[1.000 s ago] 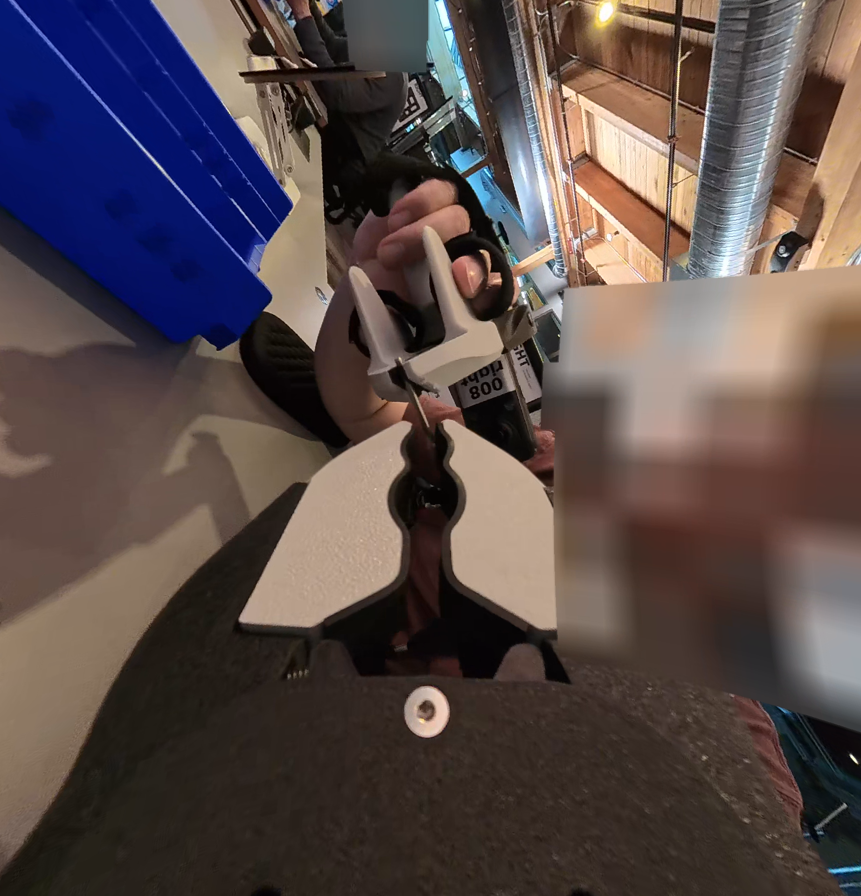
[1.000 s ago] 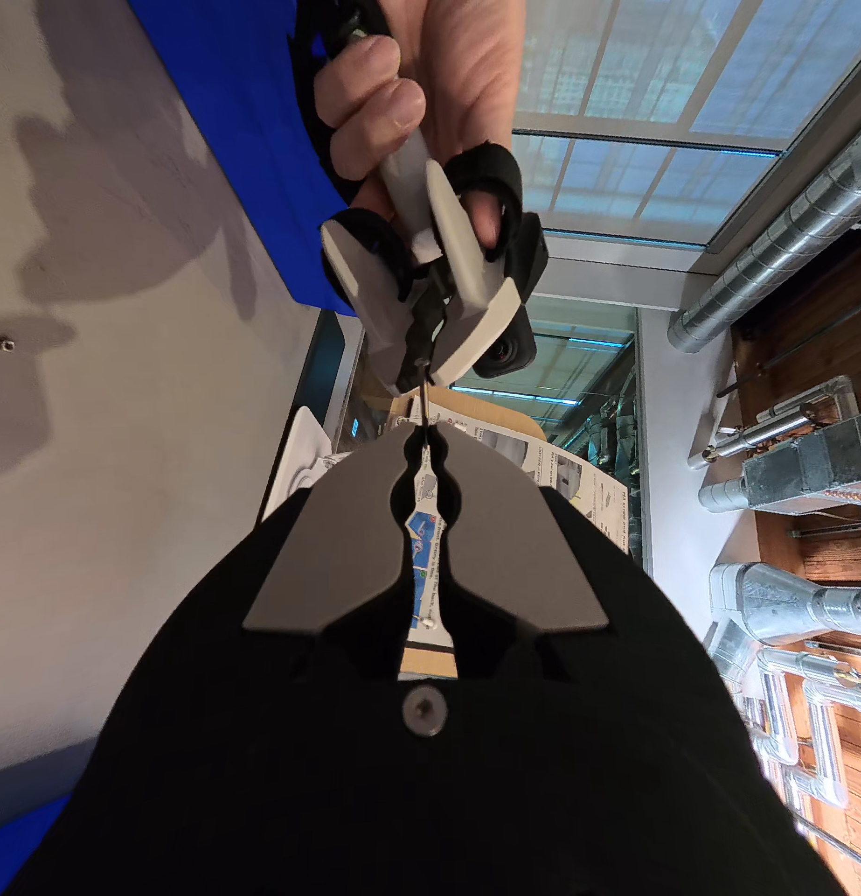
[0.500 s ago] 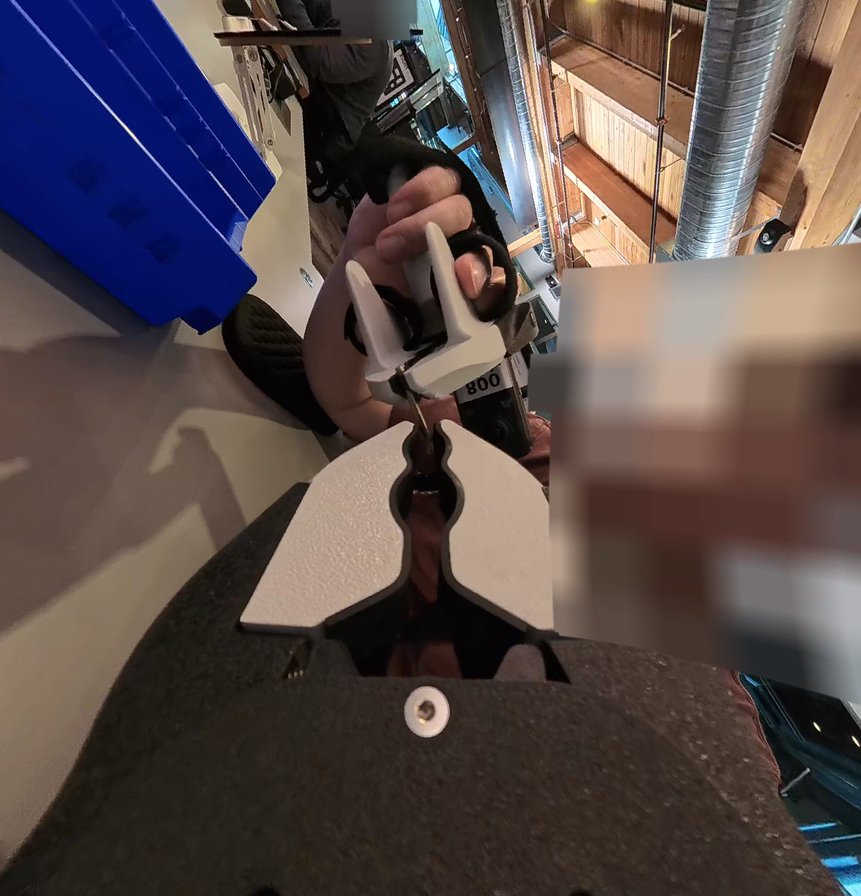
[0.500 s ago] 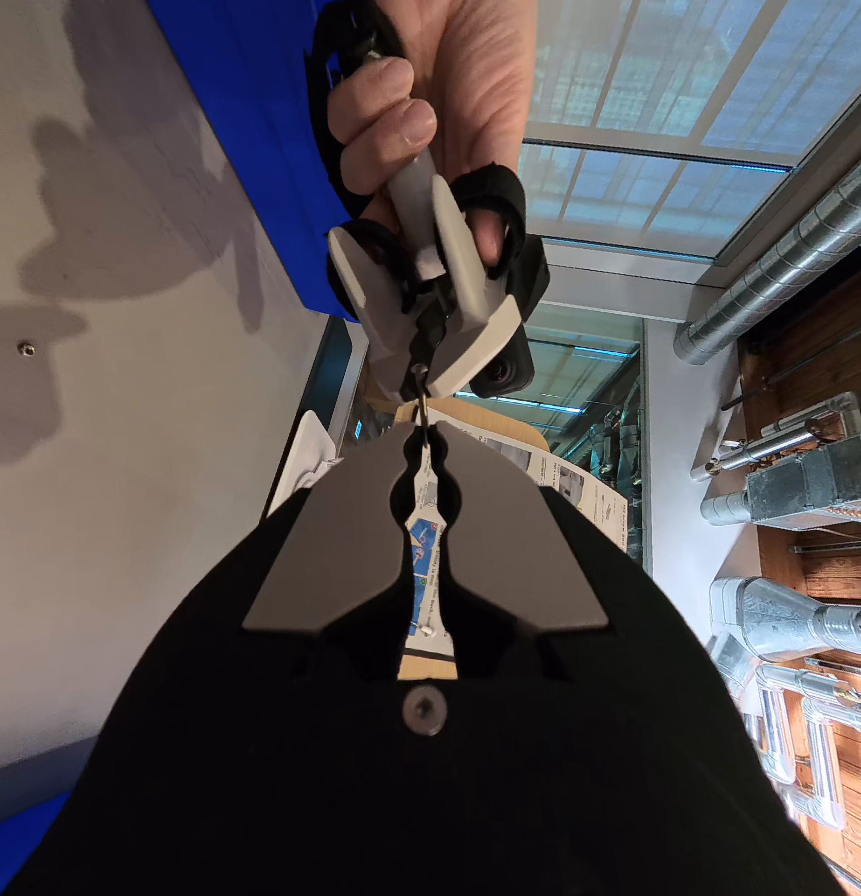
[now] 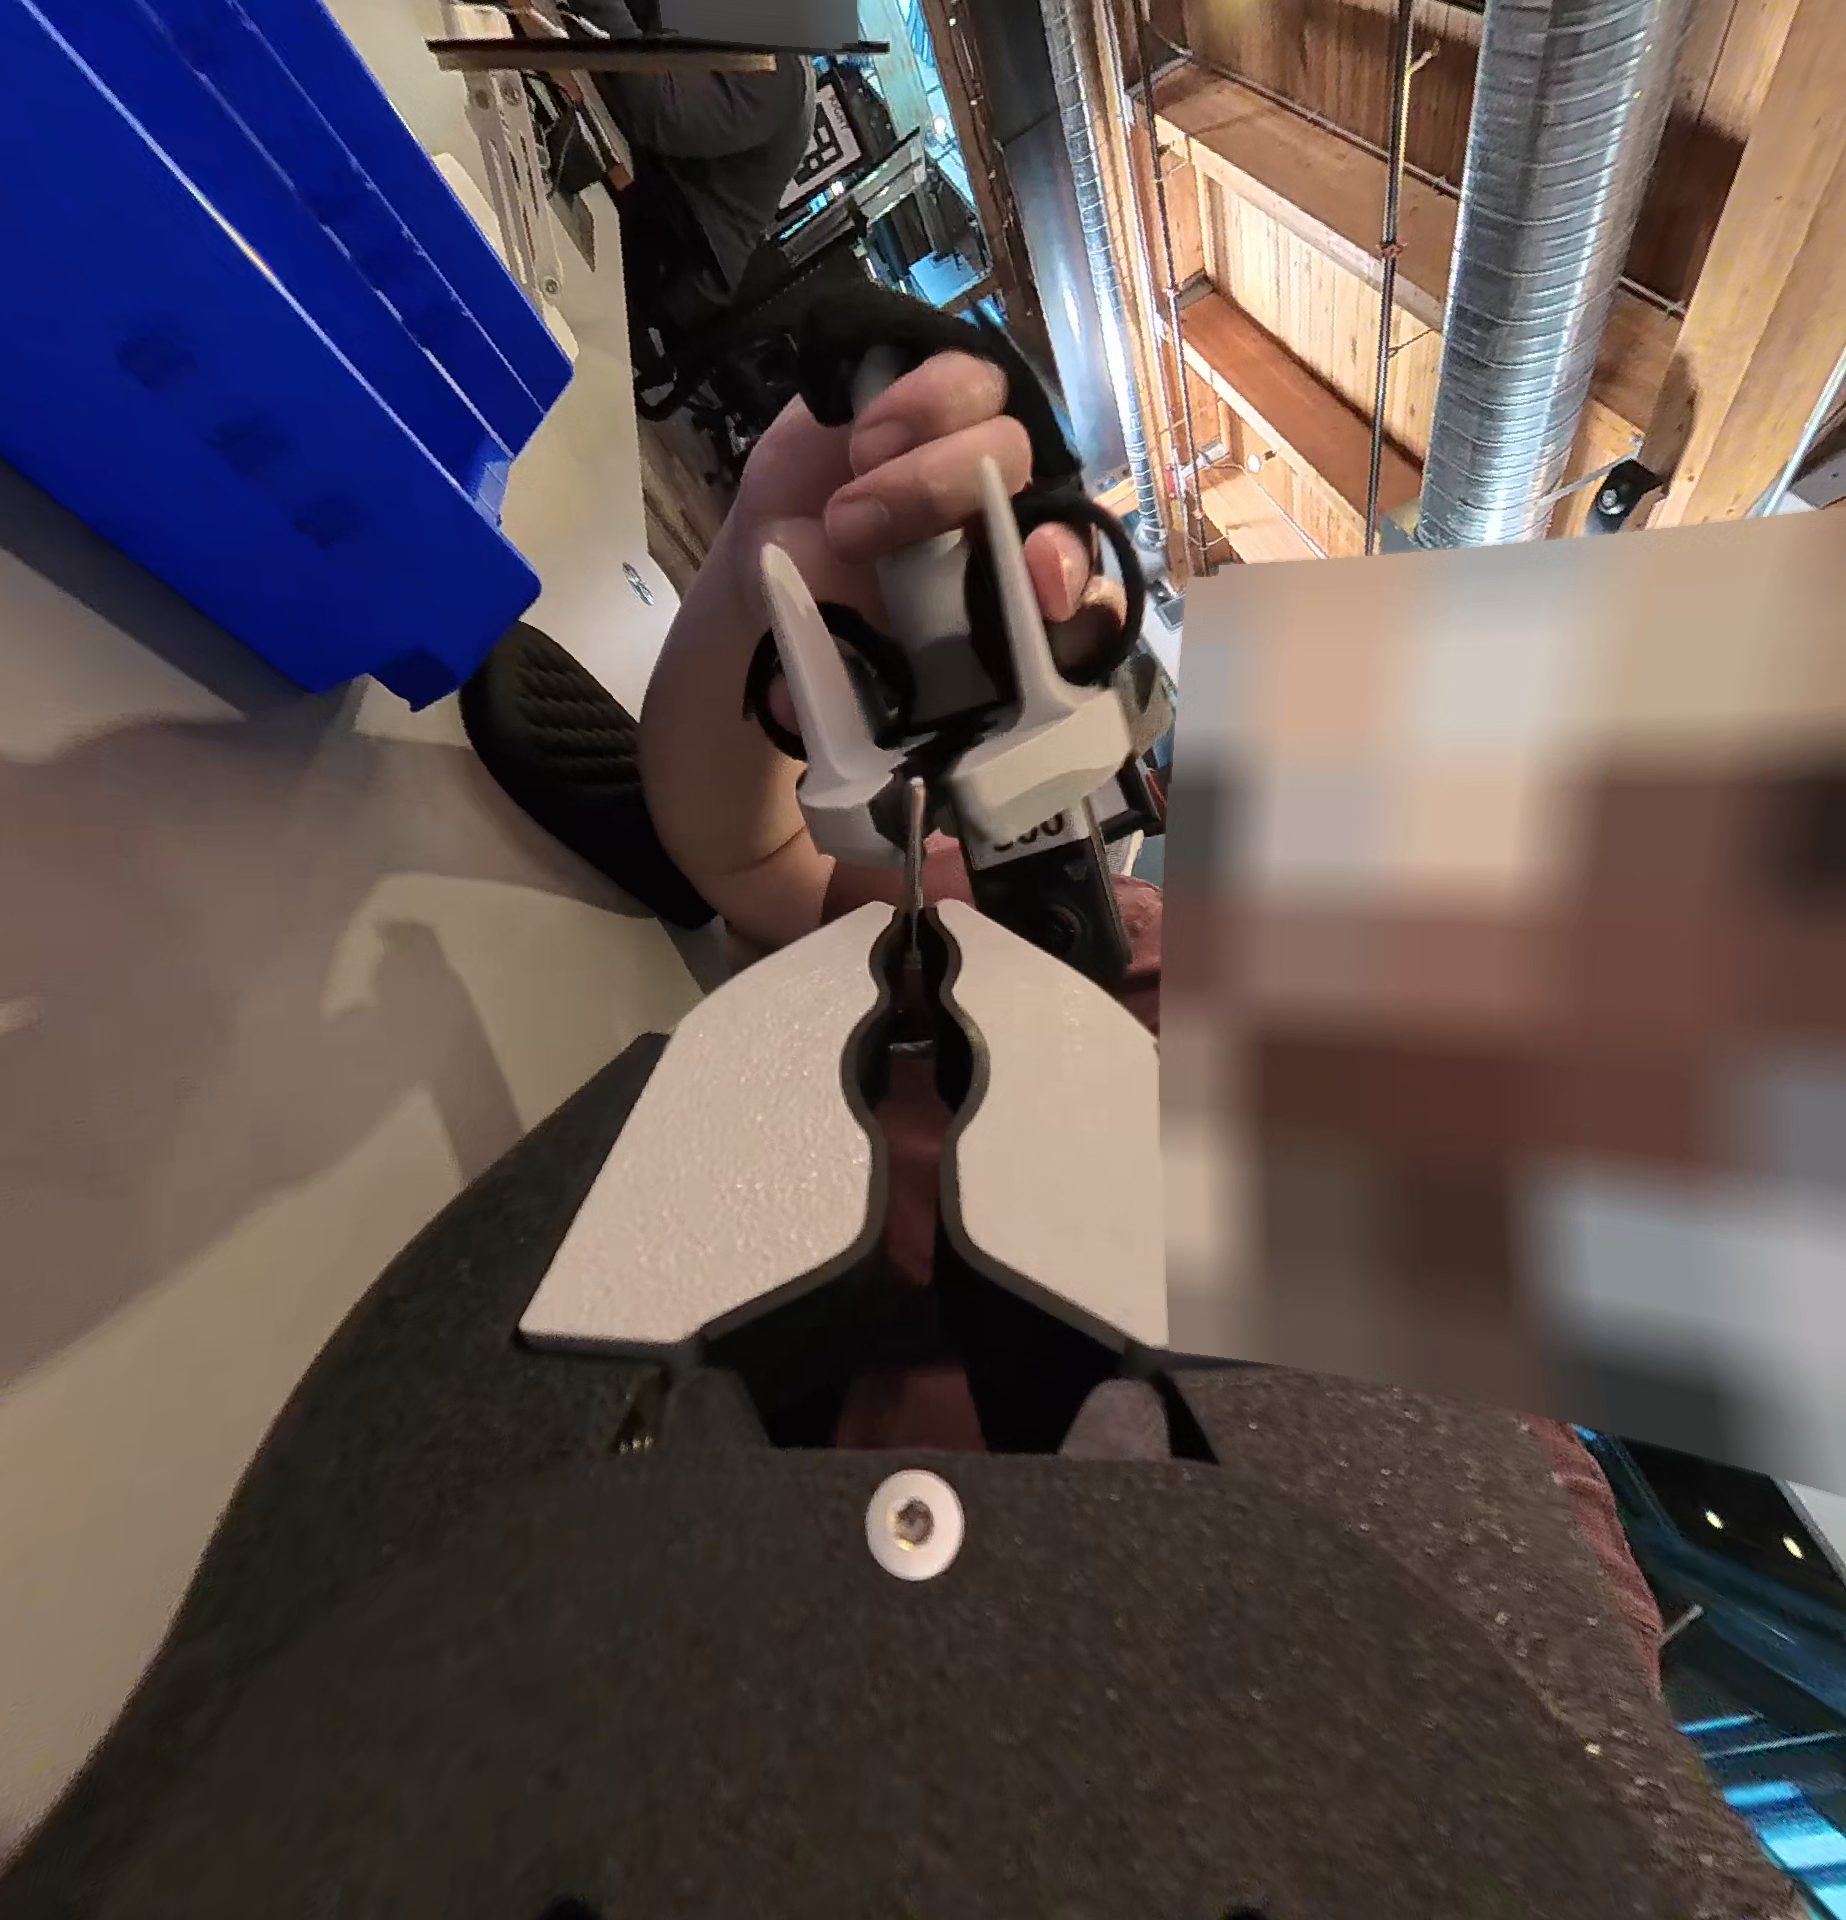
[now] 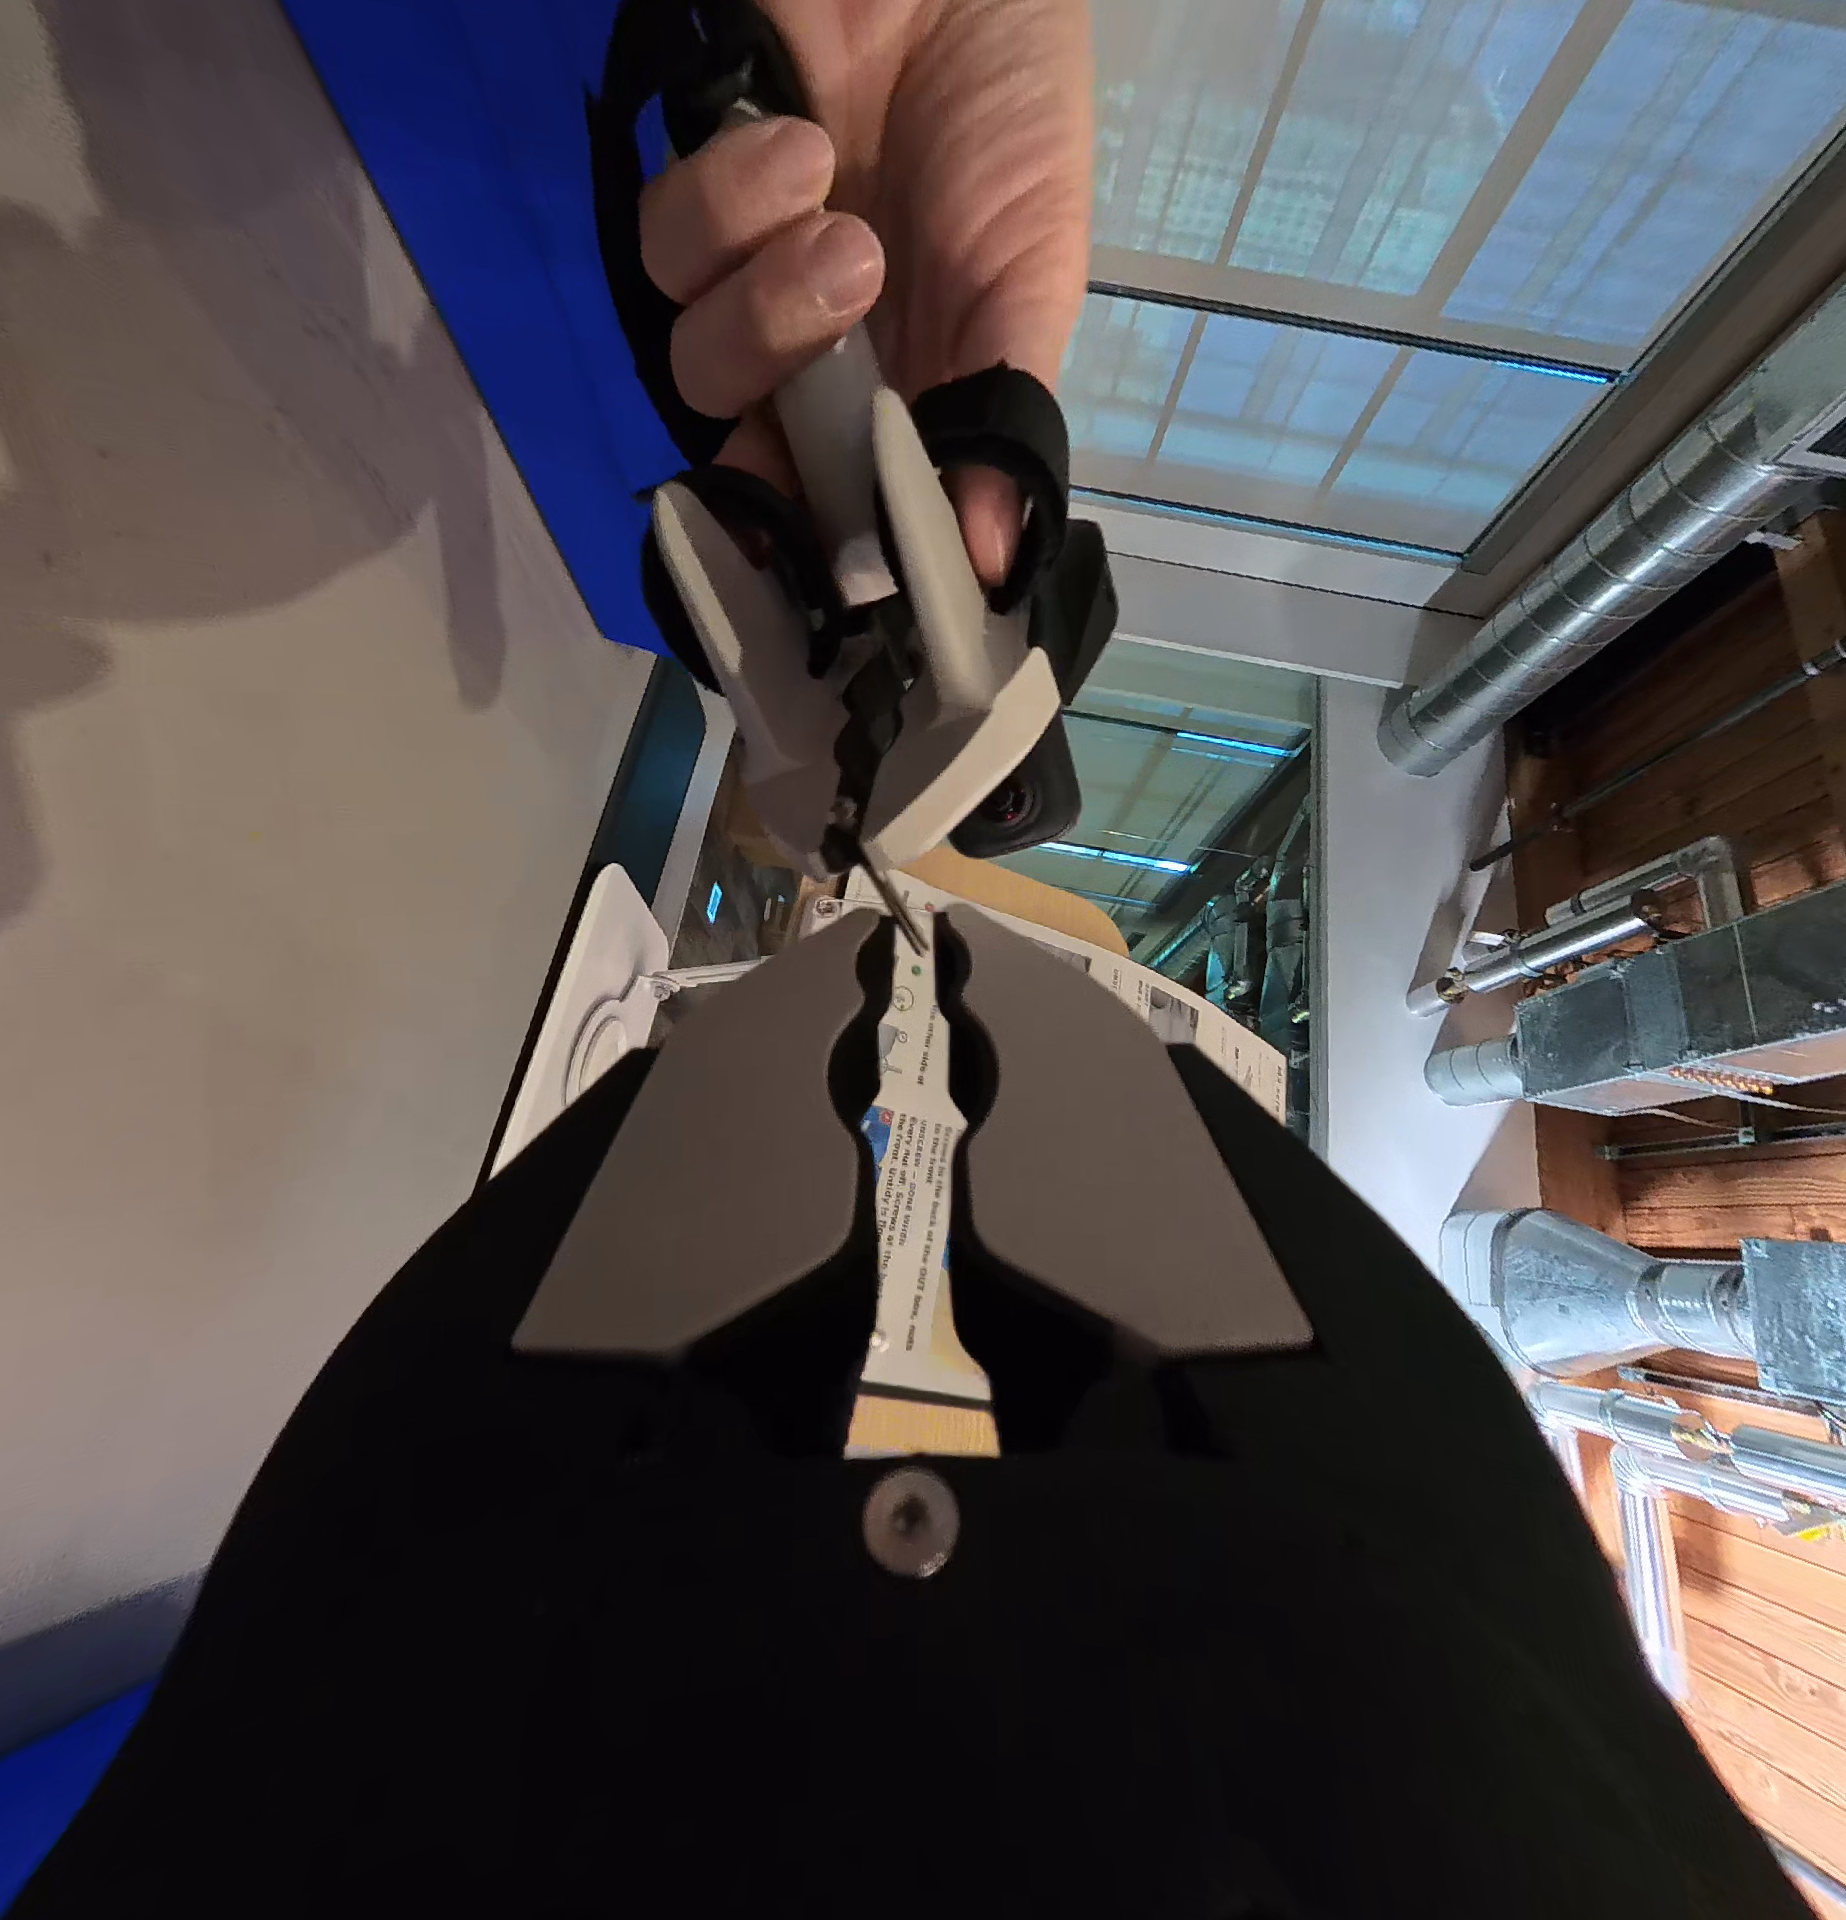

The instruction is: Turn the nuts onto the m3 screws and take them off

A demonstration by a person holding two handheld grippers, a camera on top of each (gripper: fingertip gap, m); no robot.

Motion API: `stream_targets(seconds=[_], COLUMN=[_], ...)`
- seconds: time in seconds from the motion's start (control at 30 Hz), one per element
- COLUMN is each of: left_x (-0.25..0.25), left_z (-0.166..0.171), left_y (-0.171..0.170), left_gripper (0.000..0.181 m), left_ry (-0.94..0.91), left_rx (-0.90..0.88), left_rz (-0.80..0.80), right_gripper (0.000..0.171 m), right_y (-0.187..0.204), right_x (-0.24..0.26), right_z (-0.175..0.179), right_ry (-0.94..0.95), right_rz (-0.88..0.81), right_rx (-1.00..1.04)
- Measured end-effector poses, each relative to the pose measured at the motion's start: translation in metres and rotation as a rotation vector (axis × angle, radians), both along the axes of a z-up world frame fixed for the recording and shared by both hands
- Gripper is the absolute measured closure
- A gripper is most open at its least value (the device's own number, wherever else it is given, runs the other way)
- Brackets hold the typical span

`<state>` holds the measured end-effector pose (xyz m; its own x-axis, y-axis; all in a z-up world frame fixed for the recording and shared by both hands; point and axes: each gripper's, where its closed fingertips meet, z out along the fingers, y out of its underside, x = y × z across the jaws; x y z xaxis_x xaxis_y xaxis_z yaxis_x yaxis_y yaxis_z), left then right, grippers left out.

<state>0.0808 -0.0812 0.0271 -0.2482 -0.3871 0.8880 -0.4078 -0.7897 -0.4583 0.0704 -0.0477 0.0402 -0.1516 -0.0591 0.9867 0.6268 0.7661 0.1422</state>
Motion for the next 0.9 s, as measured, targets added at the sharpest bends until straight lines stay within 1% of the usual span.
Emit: stream_targets(seconds=[0.07,0.13,0.23,0.3,0.33,0.4,0.53,0.63,0.7,0.77,0.83,0.9], left_x=[-0.001,-0.003,-0.011,-0.018,-0.022,-0.031,-0.05,-0.064,-0.071,-0.079,-0.088,-0.101], left_z=[0.002,0.007,0.017,0.025,0.025,0.029,0.044,0.054,0.058,0.065,0.071,0.072], left_y=[0.001,0.005,0.017,0.023,0.028,0.037,0.046,0.052,0.055,0.057,0.059,0.065], left_gripper=[0.179,0.179,0.179,0.179,0.179,0.179,0.179,0.179,0.179,0.179,0.179,0.179], left_ry=[-0.003,-0.018,-0.022,-0.027,0.002,0.037,0.07,0.094,0.112,0.106,0.116,0.17], left_rx=[0.024,0.044,0.139,0.242,0.312,0.468,0.679,0.772,0.821,0.845,0.86,0.882], left_rz=[0.01,0.038,0.129,0.192,0.234,0.315,0.434,0.517,0.552,0.586,0.625,0.681], right_gripper=[0.144,0.136,0.136,0.136,0.136,0.139,0.142,0.145,0.145,0.145,0.145,0.159], right_y=[0.002,0.004,0.014,0.025,0.031,0.043,0.061,0.05,0.049,0.051,0.049,0.045], right_x=[0.001,0.004,0.014,0.021,0.024,0.025,0.02,0.003,-0.002,0.0,0.002,0.005], right_z=[0.007,0.015,0.026,0.029,0.027,0.017,-0.002,-0.011,-0.018,-0.037,-0.057,-0.08], right_ry=[0.048,0.094,0.17,0.25,0.285,0.339,0.484,0.583,0.625,0.586,0.517,0.416], right_rz=[0.002,-0.006,-0.036,-0.055,-0.063,-0.075,-0.134,-0.057,-0.065,-0.159,-0.235,-0.317], right_rx=[0.019,0.016,-0.016,-0.089,-0.147,-0.311,-0.716,-1.091,-1.311,-1.484,-1.575,-1.628])
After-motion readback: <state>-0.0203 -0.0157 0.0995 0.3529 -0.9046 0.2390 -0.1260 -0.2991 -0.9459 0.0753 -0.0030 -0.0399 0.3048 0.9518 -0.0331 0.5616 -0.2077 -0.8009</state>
